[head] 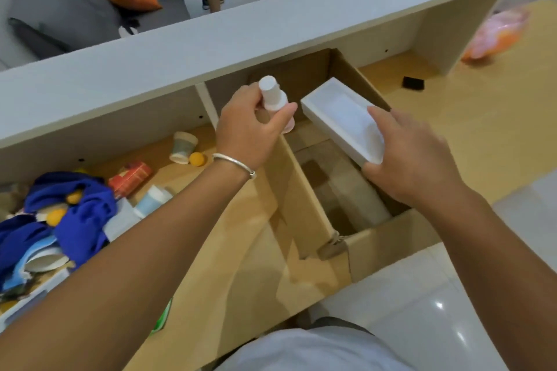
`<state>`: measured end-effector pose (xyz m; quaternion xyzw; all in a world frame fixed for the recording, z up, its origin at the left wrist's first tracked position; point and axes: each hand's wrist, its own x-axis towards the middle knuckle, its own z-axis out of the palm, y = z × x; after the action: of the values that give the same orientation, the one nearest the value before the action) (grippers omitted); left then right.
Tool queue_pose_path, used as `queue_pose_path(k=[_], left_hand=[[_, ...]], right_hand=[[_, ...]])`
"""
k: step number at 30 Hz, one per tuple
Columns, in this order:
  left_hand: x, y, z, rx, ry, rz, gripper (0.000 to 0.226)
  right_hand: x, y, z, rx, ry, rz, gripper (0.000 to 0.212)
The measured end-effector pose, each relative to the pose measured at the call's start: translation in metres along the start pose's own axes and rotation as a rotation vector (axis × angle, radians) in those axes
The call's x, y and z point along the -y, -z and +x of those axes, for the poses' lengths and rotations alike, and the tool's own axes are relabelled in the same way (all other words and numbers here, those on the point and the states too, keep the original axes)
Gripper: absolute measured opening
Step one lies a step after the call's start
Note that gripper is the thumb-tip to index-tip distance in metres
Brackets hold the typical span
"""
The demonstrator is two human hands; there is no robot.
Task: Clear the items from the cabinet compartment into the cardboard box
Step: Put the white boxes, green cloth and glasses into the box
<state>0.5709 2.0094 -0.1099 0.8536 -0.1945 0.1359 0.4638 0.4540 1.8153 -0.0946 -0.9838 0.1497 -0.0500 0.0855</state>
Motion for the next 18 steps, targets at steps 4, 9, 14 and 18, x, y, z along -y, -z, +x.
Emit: queue_pose_path(k=[4, 9, 14, 18], left_hand=[[-0.006, -0.034, 0.000, 0.142, 0.053, -0.008, 0.037], [0.011, -0.052, -0.013, 0.282, 0.066, 0.091, 0.027], [0.017, -0.046, -0.016, 0.295, 0.038, 0.118, 0.034], [0.034, -0.023, -0.024, 0.233, 0.070, 0.089, 0.033]], right_hand=[[-0.017, -0.012, -0.004, 0.087, -0.070, 0.010, 0.087], [-0.016, -0.028, -0.009, 0.203, -0.106, 0.012, 0.081], [-0.004, -0.032, -0.008, 0.221, -0.079, 0.015, 0.074], [0.019, -0.033, -0.005, 0.140, -0.005, 0.058, 0.070]])
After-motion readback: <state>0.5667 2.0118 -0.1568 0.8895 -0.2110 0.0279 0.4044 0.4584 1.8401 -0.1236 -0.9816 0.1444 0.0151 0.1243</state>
